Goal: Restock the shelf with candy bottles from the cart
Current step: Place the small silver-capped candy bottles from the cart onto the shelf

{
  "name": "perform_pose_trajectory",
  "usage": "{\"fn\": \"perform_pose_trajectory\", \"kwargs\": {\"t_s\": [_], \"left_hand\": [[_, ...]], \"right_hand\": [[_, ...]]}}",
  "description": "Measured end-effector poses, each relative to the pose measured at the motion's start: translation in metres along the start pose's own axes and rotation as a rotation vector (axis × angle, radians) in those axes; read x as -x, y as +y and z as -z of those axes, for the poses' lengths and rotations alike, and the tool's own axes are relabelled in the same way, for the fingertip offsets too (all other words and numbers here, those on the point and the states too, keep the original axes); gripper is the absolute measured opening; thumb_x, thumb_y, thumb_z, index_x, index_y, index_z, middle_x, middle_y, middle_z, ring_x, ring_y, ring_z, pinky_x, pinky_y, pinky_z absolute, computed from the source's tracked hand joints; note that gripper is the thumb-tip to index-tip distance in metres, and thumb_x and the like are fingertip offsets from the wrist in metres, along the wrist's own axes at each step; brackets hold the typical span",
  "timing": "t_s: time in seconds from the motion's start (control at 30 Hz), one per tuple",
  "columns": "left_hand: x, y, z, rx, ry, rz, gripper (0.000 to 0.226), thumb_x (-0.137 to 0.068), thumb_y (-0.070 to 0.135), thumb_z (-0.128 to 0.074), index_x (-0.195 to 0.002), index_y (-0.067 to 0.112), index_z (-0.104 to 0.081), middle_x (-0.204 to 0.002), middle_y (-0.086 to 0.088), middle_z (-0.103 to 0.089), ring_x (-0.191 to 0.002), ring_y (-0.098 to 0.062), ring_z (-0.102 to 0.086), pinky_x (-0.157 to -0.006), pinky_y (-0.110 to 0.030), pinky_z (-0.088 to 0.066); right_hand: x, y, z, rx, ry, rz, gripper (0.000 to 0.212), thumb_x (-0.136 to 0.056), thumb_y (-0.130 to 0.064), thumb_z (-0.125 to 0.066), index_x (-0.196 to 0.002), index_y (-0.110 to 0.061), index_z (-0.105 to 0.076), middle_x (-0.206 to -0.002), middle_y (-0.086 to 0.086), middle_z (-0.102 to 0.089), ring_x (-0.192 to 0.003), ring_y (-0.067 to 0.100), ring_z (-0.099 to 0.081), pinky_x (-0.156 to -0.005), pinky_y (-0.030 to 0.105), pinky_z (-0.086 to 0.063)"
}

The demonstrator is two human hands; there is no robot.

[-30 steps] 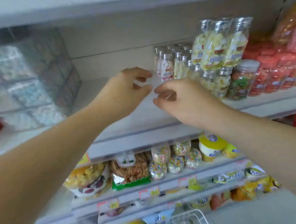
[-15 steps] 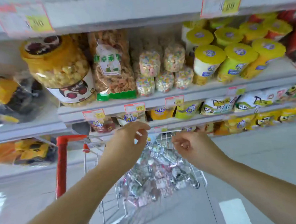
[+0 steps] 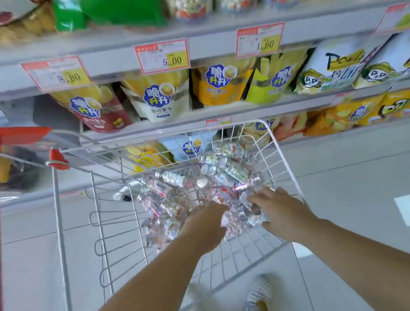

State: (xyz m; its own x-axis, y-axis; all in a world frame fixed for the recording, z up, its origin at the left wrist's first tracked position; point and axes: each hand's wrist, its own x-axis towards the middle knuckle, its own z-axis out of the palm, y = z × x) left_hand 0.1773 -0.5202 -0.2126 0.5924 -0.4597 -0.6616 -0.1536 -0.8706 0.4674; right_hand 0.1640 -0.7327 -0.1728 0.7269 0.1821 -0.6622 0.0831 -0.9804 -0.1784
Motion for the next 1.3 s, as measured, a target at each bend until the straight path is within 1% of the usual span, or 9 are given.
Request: {"fn": "perform_pose_trajectory", "kwargs": {"t_s": [0.2,0.33,0.47,0.57,0.63,0.77,1.03,1.2,1.3], "left_hand": [[-0.026,0.007,-0.032,-0.198,0.041,0.033,0.073,-0.09,0.046,-0.063,-0.149,0.028,-0.024,-0.15,-0.005,-0.027,-0.126,-0.033,-0.049,-0.094,-0.047,-0.053],[-0.036,0.007,-0.033,-0.294,0.039,0.074,0.079,-0.087,0.049,-0.067,-0.147,0.018,-0.026,-0.145,-0.011,-0.03,-0.134,-0.036,-0.038,-0.093,-0.044,-0.055],[-0.046,0.0,-0.03,-0.381,0.007,0.09,0.081,-0.081,0.061,-0.067,-0.144,0.019,-0.038,-0.138,-0.008,-0.047,-0.124,-0.029,-0.051,-0.096,-0.042,-0.05],[-0.046,-0.005,-0.038,-0.245,-0.041,0.098,0.059,-0.082,0.057,-0.065,-0.123,0.016,-0.057,-0.116,0.003,-0.06,-0.102,-0.02,-0.061,-0.093,-0.038,-0.053],[-0.042,-0.005,-0.048,-0.08,-0.062,0.125,0.055,-0.083,0.051,-0.065,-0.123,0.015,-0.054,-0.104,0.004,-0.061,-0.092,-0.018,-0.061,-0.083,-0.033,-0.055],[-0.044,-0.004,-0.052,0.003,-0.044,0.16,0.069,-0.079,0.047,-0.071,-0.136,0.019,-0.044,-0.106,0.003,-0.065,-0.098,-0.021,-0.064,-0.083,-0.035,-0.055],[-0.036,-0.012,-0.032,0.075,-0.14,0.162,0.058,-0.074,0.048,-0.081,-0.115,0.013,-0.06,-0.094,0.005,-0.065,-0.094,-0.017,-0.063,-0.091,-0.033,-0.052],[0.017,-0.015,0.018,0.325,-0.061,0.176,0.031,-0.073,0.052,-0.077,-0.075,0.024,-0.064,-0.07,0.011,-0.066,-0.071,-0.008,-0.064,-0.066,-0.02,-0.051],[0.059,0.009,0.072,0.584,0.033,0.145,0.023,-0.08,0.042,-0.078,-0.075,0.025,-0.065,-0.063,0.012,-0.067,-0.058,0.0,-0.062,-0.057,-0.012,-0.047]], "right_hand": [[-0.015,0.003,-0.012,0.064,0.058,-0.007,0.063,-0.089,-0.038,-0.065,-0.143,-0.038,-0.033,-0.14,-0.011,-0.039,-0.121,0.022,-0.042,-0.079,0.031,-0.048],[-0.023,0.004,-0.022,0.16,0.041,-0.052,0.078,-0.081,-0.015,-0.072,-0.145,-0.03,-0.03,-0.144,-0.001,-0.033,-0.119,0.025,-0.044,-0.067,0.032,-0.045],[-0.03,0.005,-0.026,0.189,0.051,-0.118,0.071,-0.079,-0.006,-0.07,-0.139,-0.023,-0.037,-0.133,0.008,-0.036,-0.116,0.026,-0.048,-0.066,0.034,-0.046],[-0.034,0.004,-0.024,0.159,0.072,-0.144,0.054,-0.082,-0.009,-0.069,-0.13,-0.021,-0.045,-0.119,0.007,-0.042,-0.108,0.025,-0.052,-0.064,0.033,-0.042],[-0.034,0.005,-0.025,0.149,0.092,-0.149,0.046,-0.084,-0.013,-0.068,-0.125,-0.021,-0.047,-0.115,0.006,-0.042,-0.105,0.025,-0.053,-0.062,0.033,-0.041],[-0.03,0.006,-0.028,0.135,0.11,-0.128,0.041,-0.088,-0.015,-0.06,-0.127,-0.022,-0.047,-0.121,0.005,-0.043,-0.109,0.024,-0.052,-0.063,0.032,-0.043],[-0.021,0.006,-0.021,-0.135,0.053,-0.091,0.049,-0.086,-0.021,-0.064,-0.133,-0.025,-0.046,-0.13,0.001,-0.042,-0.115,0.024,-0.051,-0.084,0.036,-0.051],[0.009,-0.014,0.011,-0.338,0.181,-0.007,0.05,-0.089,-0.036,-0.066,-0.136,-0.03,-0.051,-0.134,-0.008,-0.046,-0.113,0.013,-0.055,-0.09,0.033,-0.051],[0.038,-0.032,0.054,-0.657,0.206,-0.019,0.04,-0.087,-0.038,-0.07,-0.125,-0.028,-0.061,-0.118,-0.013,-0.061,-0.093,0.007,-0.064,-0.083,0.023,-0.051]]}}
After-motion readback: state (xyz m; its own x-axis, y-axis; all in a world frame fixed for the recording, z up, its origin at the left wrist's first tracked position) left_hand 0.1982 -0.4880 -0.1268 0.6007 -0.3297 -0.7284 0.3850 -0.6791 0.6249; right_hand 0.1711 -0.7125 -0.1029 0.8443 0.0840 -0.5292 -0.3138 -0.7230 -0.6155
